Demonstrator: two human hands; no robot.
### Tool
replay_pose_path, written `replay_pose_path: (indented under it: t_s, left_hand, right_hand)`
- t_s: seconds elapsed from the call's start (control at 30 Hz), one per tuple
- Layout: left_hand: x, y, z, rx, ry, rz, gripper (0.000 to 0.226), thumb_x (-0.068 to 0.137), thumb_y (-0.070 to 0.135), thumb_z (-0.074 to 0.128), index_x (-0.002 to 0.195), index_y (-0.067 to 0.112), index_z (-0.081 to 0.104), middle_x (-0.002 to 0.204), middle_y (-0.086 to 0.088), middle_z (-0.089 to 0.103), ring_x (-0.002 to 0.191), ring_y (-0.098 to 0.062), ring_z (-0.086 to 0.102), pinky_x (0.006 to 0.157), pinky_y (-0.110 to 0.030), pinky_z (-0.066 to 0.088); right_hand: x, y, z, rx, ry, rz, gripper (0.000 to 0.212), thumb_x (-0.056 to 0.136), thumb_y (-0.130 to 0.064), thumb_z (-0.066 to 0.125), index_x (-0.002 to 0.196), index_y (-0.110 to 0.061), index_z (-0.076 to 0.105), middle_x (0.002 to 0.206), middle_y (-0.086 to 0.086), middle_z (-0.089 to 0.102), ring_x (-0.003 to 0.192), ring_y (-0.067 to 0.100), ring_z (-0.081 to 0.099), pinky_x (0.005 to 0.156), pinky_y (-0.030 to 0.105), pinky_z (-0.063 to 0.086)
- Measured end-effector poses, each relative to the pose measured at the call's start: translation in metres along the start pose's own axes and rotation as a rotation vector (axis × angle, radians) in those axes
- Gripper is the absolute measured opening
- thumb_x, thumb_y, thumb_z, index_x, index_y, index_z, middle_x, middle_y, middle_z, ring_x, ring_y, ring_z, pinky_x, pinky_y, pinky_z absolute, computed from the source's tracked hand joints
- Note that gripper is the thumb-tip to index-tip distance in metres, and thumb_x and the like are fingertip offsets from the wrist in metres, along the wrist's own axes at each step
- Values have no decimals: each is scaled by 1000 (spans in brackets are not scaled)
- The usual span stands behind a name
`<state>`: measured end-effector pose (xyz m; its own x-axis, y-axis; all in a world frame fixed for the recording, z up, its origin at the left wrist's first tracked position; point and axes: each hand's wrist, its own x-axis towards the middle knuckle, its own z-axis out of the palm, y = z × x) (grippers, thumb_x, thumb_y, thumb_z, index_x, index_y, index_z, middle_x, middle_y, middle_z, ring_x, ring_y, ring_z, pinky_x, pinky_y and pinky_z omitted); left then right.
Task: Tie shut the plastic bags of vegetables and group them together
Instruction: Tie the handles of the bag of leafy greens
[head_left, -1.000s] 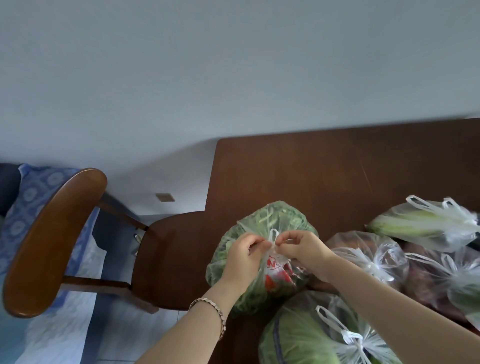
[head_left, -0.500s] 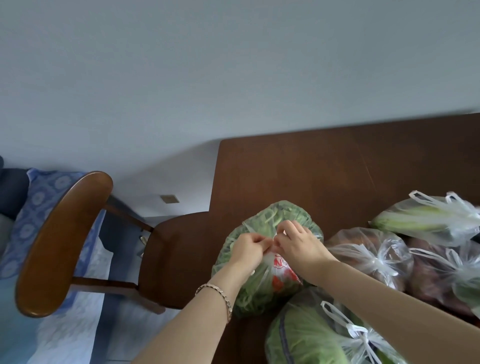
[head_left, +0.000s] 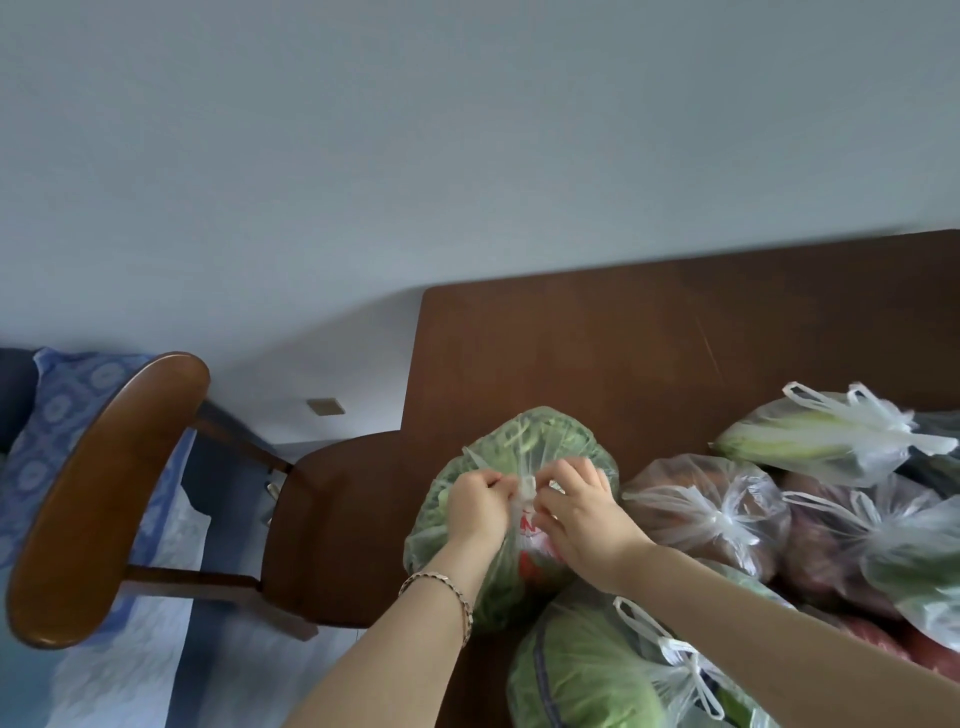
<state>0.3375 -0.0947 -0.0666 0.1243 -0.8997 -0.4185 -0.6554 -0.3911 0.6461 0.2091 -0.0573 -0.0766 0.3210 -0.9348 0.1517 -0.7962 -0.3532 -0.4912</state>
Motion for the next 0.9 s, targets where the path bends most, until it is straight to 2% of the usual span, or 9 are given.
replay_pose_path:
  t_s: [0.07,0.17,0.23,0.3,0.4,0.47,0.6,0.73,0.9]
  left_hand:
    - [-2,7,-7,8,5,28,24,94,22,49,92,7,67,85,-2,62,83,-20,57,69,-27,40]
    - [-11,7,-21,212,-243,220,31,94,23,42,120,11,54,106,-3,61,94,-17,56,74,-23,43]
    - [-20,4,-20,519,-325,357,45,87,30,50,128,13,43,105,-1,58,94,-17,56,84,-31,48]
    - [-20,1,-8,773,-209,459,47,85,37,55,125,14,42,103,0,59,93,-17,58,86,-33,49]
    - [-15,4,-1,602,-90,361,20,94,26,47,106,11,51,84,4,55,74,-9,56,66,-16,45]
    - [-3,11,-5,450,-27,306,16,95,21,43,97,8,52,76,5,45,61,-5,45,52,-14,34]
    - [23,39,-30,175,174,353,13,94,19,45,94,8,52,93,-5,47,63,-11,44,56,-16,36]
    - [64,66,-47,104,261,393,23,93,15,46,71,18,39,86,-9,42,60,-12,37,49,-20,26]
    - [127,101,-53,123,297,333,13,96,15,42,92,4,48,106,-13,45,64,-13,41,52,-21,31]
  right_hand:
    - [8,3,-10,111,-155,143,27,92,-34,43,82,-15,60,107,-6,45,102,13,30,90,30,26]
    - [16,11,-29,222,-290,315,12,91,-29,50,84,-22,55,107,-4,47,102,11,37,98,30,33]
    - [19,19,-40,327,-247,426,12,92,-24,48,93,-16,57,99,-2,53,93,13,50,85,26,42]
    - [19,26,-48,370,-234,514,17,93,-24,48,103,-13,57,96,-2,57,88,14,54,77,23,40]
    - [17,37,-51,347,-247,555,6,90,-22,51,92,-20,56,87,-4,57,84,14,53,72,21,37]
    - [24,45,-59,340,-224,557,6,89,-21,53,84,-24,55,79,-9,56,82,13,54,66,20,37]
    - [50,60,-82,326,-125,528,8,89,-22,52,83,-26,55,82,-8,60,79,10,54,60,13,37]
    - [76,72,-93,303,-129,510,8,90,-23,50,86,-26,56,86,-7,60,83,12,55,70,21,40]
    - [97,96,-91,201,-225,556,16,91,-25,45,97,-22,59,94,-5,58,87,16,58,75,27,48]
